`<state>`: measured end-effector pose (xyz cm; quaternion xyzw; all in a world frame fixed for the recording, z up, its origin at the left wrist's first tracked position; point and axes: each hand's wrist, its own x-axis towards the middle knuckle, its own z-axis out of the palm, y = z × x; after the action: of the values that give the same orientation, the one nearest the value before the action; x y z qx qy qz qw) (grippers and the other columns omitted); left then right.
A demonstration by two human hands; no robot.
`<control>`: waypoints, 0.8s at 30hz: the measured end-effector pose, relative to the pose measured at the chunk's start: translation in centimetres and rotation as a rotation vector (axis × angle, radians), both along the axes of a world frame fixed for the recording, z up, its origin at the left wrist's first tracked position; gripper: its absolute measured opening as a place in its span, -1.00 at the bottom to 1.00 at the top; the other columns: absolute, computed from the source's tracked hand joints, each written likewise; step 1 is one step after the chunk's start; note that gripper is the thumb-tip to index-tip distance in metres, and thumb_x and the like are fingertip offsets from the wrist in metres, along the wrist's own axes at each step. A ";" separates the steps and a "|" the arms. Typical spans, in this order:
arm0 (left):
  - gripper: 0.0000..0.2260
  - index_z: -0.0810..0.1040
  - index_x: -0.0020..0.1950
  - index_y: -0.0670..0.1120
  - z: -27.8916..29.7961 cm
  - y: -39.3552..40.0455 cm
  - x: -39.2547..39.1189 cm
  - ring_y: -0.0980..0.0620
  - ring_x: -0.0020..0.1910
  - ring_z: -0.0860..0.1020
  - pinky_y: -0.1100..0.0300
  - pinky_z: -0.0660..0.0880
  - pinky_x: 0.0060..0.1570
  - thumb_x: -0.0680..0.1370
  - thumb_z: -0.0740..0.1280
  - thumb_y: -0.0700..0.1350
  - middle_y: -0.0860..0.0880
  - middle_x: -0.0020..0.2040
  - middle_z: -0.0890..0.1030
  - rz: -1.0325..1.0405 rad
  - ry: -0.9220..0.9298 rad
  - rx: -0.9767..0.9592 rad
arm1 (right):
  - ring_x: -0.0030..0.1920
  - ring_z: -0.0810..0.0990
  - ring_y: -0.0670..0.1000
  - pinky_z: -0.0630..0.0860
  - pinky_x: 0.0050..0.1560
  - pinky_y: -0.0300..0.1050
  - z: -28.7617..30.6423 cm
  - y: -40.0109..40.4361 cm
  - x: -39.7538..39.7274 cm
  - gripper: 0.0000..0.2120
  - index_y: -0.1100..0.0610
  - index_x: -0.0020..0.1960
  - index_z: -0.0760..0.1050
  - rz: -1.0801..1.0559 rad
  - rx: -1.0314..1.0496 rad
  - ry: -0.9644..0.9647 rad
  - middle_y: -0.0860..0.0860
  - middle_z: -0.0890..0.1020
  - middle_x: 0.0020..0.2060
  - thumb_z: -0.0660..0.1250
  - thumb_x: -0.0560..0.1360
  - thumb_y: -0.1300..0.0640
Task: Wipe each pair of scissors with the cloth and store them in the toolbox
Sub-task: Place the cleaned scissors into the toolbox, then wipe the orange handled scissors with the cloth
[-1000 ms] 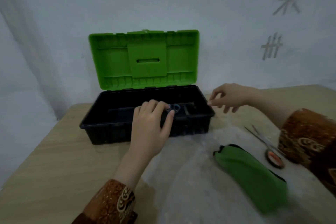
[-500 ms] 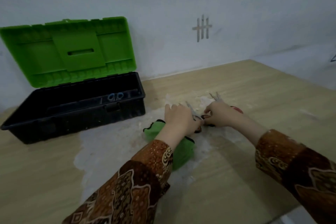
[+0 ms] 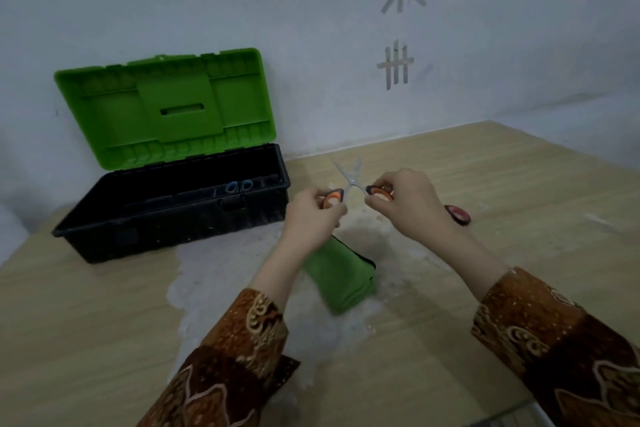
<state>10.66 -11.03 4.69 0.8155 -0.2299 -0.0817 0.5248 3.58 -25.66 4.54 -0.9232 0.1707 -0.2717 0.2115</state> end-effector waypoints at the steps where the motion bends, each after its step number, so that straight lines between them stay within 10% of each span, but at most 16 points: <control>1: -0.80 0.56 0.10 -0.24 -0.1 1.1 0.2 0.02 -0.31 0.60 0.28 0.50 -0.28 0.48 0.39 -0.28 -0.08 -0.19 0.62 0.020 0.080 -0.165 | -0.12 0.52 0.04 0.24 -0.24 -0.16 0.4 1.2 0.0 -0.77 0.18 -0.02 0.62 0.008 0.012 -0.048 0.08 0.63 -0.14 0.41 0.45 0.03; 7: -0.87 0.55 0.10 -0.25 -1.7 4.9 -0.8 -0.01 -0.11 0.64 0.13 0.55 0.07 0.59 0.29 -0.25 -0.19 -0.04 0.62 0.170 0.361 -0.946 | -0.33 0.52 -0.05 0.45 -0.27 -0.11 0.3 9.6 1.2 -0.85 0.17 -0.14 0.65 0.167 0.260 -0.262 0.02 0.63 -0.33 0.48 0.38 0.09; 13: -0.80 0.55 0.12 -0.17 -2.6 8.0 -0.4 0.04 -0.26 0.64 0.21 0.58 -0.16 0.65 0.19 -0.11 -0.08 -0.26 0.66 0.327 0.176 -0.882 | -0.14 0.53 -0.03 0.45 -0.15 -0.14 -1.0 12.4 2.0 -0.59 0.13 0.12 0.51 0.185 0.263 -0.128 0.01 0.58 -0.15 0.24 0.53 -0.21; 17: -0.74 0.54 0.08 -0.17 -2.6 9.9 0.6 -0.04 -0.47 0.57 0.07 0.58 -0.34 0.66 0.15 -0.04 -0.14 -0.39 0.57 0.342 0.206 -0.842 | 0.25 0.37 0.19 0.35 0.18 0.08 -2.2 10.0 1.8 -0.46 0.04 0.38 0.22 -0.069 -0.239 0.547 0.14 0.39 0.25 0.11 0.55 -0.28; 24: -0.68 0.52 0.05 -0.14 -2.9 11.0 1.8 -0.14 -0.48 0.52 0.12 0.53 -0.52 0.67 0.10 0.05 -0.27 -0.33 0.54 0.377 0.221 -0.880 | -0.27 0.47 0.02 0.33 -0.41 -0.17 -3.9 9.7 2.6 -0.75 0.14 0.24 0.23 0.120 -0.064 0.345 0.00 0.44 -0.24 0.17 0.61 0.09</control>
<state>12.42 -0.07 1.76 0.5301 -0.0340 0.0333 0.8466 6.18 -15.92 0.67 -0.9708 0.1404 -0.1017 0.1655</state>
